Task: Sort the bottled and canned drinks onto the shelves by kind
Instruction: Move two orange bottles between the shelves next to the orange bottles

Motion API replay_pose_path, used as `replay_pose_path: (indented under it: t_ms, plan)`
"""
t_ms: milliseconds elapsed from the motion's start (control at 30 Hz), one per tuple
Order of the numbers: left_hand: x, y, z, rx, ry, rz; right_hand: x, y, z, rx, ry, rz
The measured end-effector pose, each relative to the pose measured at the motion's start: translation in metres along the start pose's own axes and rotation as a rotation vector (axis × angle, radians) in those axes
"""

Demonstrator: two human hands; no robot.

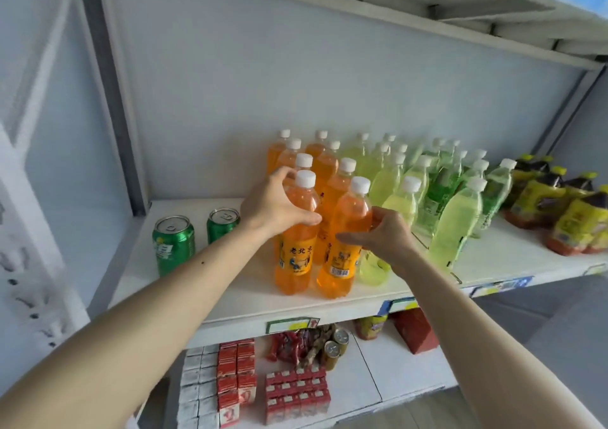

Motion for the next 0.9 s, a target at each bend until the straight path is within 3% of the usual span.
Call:
replay_pose_path:
  t_ms: [367,567,900]
  plan:
    - [0.022,-0.014,-0.019,0.011,-0.074,-0.078,-0.030,-0.024,-0.010,0.041,0.065,0.021]
    - [0.059,-0.032,-0.039,0.023,0.052,-0.115,-0.068,-0.044,-0.015,0.092,0.042,-0.017]
    - [0.094,-0.059,-0.053,0.075,0.118,-0.017,-0.075,-0.063,-0.030,-0.163,0.019,-0.069]
Point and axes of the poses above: each hand's wrist, its own z-axis towards the middle knuckle, its own y-axis out of the back of the hand, x = y × z, the point moved 4 cm from there along z, towards the middle knuckle, and after that the axes turned 6 degrees about -z, right-handed, at the moved point
